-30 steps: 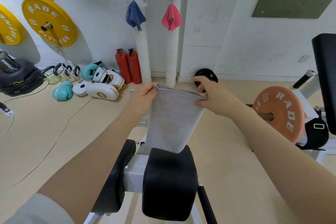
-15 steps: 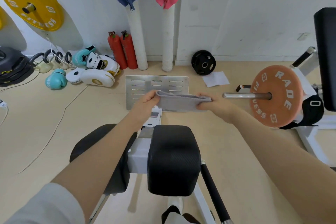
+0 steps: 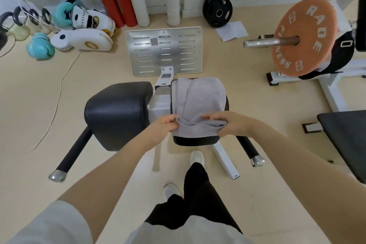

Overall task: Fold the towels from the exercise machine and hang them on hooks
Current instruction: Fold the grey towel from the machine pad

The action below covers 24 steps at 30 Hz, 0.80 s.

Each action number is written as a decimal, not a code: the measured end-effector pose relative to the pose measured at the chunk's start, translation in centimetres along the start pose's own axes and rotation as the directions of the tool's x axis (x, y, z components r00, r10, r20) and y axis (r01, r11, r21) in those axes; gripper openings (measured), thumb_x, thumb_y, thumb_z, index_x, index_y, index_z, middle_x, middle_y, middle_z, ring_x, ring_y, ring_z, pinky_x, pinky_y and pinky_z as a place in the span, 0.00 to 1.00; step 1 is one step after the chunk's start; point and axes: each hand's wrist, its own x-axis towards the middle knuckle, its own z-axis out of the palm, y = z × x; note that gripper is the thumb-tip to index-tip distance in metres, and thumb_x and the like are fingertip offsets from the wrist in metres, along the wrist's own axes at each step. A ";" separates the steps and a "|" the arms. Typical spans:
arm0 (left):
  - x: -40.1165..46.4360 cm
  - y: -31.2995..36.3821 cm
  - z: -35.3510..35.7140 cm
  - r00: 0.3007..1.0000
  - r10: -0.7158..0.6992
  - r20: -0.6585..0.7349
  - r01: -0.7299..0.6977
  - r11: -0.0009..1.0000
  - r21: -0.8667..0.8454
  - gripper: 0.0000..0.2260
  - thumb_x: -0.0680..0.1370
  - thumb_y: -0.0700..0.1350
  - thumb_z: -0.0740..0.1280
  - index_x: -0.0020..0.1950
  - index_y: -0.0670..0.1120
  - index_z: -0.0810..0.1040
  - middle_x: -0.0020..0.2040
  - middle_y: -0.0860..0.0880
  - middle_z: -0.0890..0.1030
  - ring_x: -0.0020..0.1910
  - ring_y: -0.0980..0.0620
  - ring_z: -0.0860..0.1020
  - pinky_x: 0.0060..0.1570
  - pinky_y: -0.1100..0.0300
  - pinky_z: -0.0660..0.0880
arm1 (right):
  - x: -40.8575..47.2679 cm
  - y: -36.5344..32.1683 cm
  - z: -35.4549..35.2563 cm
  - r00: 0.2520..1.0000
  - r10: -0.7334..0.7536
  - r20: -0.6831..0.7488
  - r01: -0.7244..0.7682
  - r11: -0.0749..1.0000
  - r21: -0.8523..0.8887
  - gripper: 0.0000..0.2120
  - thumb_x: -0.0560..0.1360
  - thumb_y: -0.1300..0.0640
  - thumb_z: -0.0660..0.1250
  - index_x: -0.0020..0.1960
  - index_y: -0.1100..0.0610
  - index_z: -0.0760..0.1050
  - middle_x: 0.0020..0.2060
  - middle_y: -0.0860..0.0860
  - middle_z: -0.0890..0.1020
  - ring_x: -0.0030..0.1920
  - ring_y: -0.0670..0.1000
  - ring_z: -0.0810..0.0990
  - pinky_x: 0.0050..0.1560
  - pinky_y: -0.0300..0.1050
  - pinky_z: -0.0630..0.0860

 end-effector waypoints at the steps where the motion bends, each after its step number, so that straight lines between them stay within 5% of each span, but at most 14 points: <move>1: 0.2 -0.2 0.2 0.999 -0.028 0.016 0.028 0.999 0.018 0.12 0.80 0.36 0.55 0.58 0.42 0.76 0.51 0.52 0.77 0.50 0.58 0.74 0.45 0.78 0.70 | 0.2 0.5 0.4 1.000 -0.008 -0.005 0.008 1.000 0.020 0.08 0.67 0.72 0.61 0.40 0.61 0.71 0.64 0.43 0.73 0.53 0.55 0.74 0.50 0.46 0.70; 5: 1.9 -0.2 -0.1 0.970 -0.242 0.031 0.233 0.956 0.179 0.07 0.78 0.38 0.61 0.42 0.46 0.76 0.43 0.49 0.81 0.41 0.52 0.79 0.43 0.64 0.73 | 1.0 0.7 1.0 0.999 -0.011 -0.049 0.017 0.994 0.111 0.14 0.64 0.74 0.57 0.39 0.58 0.73 0.64 0.46 0.73 0.65 0.47 0.69 0.52 0.37 0.68; 9: 4.0 2.1 -1.1 0.981 0.049 -0.186 -0.008 0.977 0.213 0.10 0.82 0.45 0.54 0.54 0.44 0.74 0.44 0.49 0.80 0.37 0.53 0.77 0.39 0.62 0.73 | 1.8 -0.5 -0.2 0.991 0.062 0.118 -0.057 0.997 -0.045 0.22 0.68 0.74 0.55 0.47 0.49 0.75 0.65 0.49 0.73 0.67 0.48 0.68 0.63 0.40 0.67; 11: 6.0 3.8 -1.4 0.947 0.128 -0.294 -0.026 0.945 0.327 0.10 0.82 0.45 0.55 0.56 0.45 0.73 0.44 0.49 0.79 0.39 0.53 0.76 0.43 0.60 0.73 | 2.3 -1.5 -1.4 0.991 0.071 0.112 -0.066 0.997 -0.045 0.19 0.70 0.69 0.58 0.54 0.52 0.76 0.57 0.46 0.76 0.59 0.45 0.72 0.60 0.36 0.67; 14: 9.0 5.1 -2.2 0.927 0.117 -0.357 0.029 0.925 0.378 0.10 0.81 0.44 0.56 0.58 0.47 0.74 0.51 0.49 0.79 0.51 0.50 0.76 0.50 0.58 0.72 | 4.5 -2.8 -4.1 0.968 0.032 -0.247 0.013 0.984 0.177 0.13 0.73 0.67 0.60 0.50 0.54 0.78 0.47 0.46 0.79 0.47 0.46 0.75 0.46 0.33 0.70; 17: 11.1 5.5 -2.7 0.948 0.085 -0.306 0.058 0.901 0.430 0.12 0.81 0.45 0.56 0.60 0.44 0.76 0.57 0.48 0.77 0.55 0.49 0.75 0.54 0.59 0.70 | 7.8 -3.3 -6.5 0.876 0.006 -0.481 0.005 1.000 0.021 0.16 0.76 0.67 0.55 0.53 0.55 0.79 0.43 0.43 0.78 0.40 0.43 0.74 0.36 0.26 0.67; 21: 13.5 5.4 -3.4 0.964 0.048 -0.262 0.066 0.910 0.408 0.10 0.80 0.41 0.59 0.53 0.41 0.79 0.47 0.47 0.79 0.41 0.51 0.76 0.41 0.67 0.72 | 12.6 -2.7 -8.2 0.924 -0.002 -0.382 -0.077 0.978 -0.191 0.21 0.78 0.67 0.50 0.65 0.57 0.72 0.65 0.51 0.74 0.66 0.51 0.70 0.58 0.33 0.63; 24: 14.8 5.3 -4.1 0.969 0.043 -0.242 0.078 0.878 0.472 0.08 0.77 0.40 0.63 0.53 0.43 0.80 0.46 0.51 0.78 0.44 0.54 0.74 0.47 0.65 0.71 | 15.4 -2.1 -8.9 0.958 0.061 -0.280 -0.156 0.930 -0.332 0.20 0.79 0.64 0.52 0.71 0.59 0.65 0.71 0.53 0.68 0.71 0.54 0.65 0.68 0.40 0.58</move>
